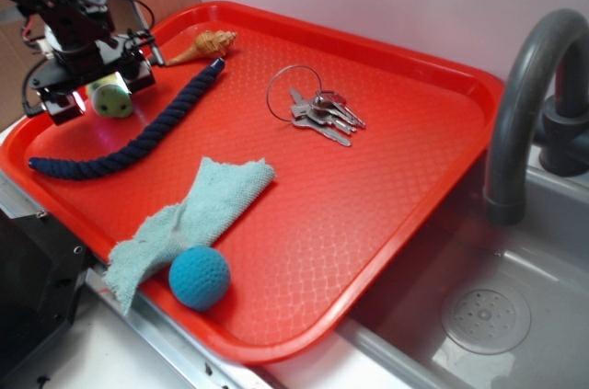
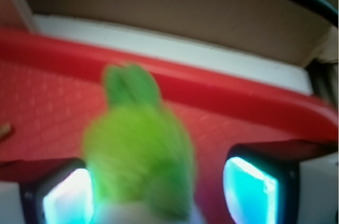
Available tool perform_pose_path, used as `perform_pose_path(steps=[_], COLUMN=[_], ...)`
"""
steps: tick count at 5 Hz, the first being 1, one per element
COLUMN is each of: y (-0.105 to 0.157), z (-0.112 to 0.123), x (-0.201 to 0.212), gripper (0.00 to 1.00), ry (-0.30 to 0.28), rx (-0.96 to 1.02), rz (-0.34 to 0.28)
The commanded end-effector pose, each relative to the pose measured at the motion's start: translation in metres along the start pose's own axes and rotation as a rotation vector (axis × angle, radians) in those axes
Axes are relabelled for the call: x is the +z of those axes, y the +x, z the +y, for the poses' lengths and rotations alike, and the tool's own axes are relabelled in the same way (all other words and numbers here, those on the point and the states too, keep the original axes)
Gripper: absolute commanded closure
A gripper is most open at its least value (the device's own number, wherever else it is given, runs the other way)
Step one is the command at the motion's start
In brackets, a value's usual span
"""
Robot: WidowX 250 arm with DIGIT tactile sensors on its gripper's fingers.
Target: Grab the green animal.
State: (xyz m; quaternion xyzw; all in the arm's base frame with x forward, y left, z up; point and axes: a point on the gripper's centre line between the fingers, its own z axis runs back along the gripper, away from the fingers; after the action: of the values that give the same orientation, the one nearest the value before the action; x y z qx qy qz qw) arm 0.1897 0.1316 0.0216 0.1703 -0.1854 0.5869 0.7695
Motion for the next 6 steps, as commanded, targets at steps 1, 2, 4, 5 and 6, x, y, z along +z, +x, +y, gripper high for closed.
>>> perform_pose_path(steps=[1,2,4,5,6], y=[0.0,-0.005,0.007,0.028,0.033], z=[0.014,0.014,0.012,-0.002,-0.013], x=[-0.005,-0.003,0.009,0.049,0.097], gripper=[0.0,1.0,1.0,1.0,1.0], ry=[-0.022,-0.024,-0.022,-0.072,-0.19], rx=[0.023,0.017,-0.019,-0.239,-0.448], rz=[0.016,0.007,0.08,0.206,0.257])
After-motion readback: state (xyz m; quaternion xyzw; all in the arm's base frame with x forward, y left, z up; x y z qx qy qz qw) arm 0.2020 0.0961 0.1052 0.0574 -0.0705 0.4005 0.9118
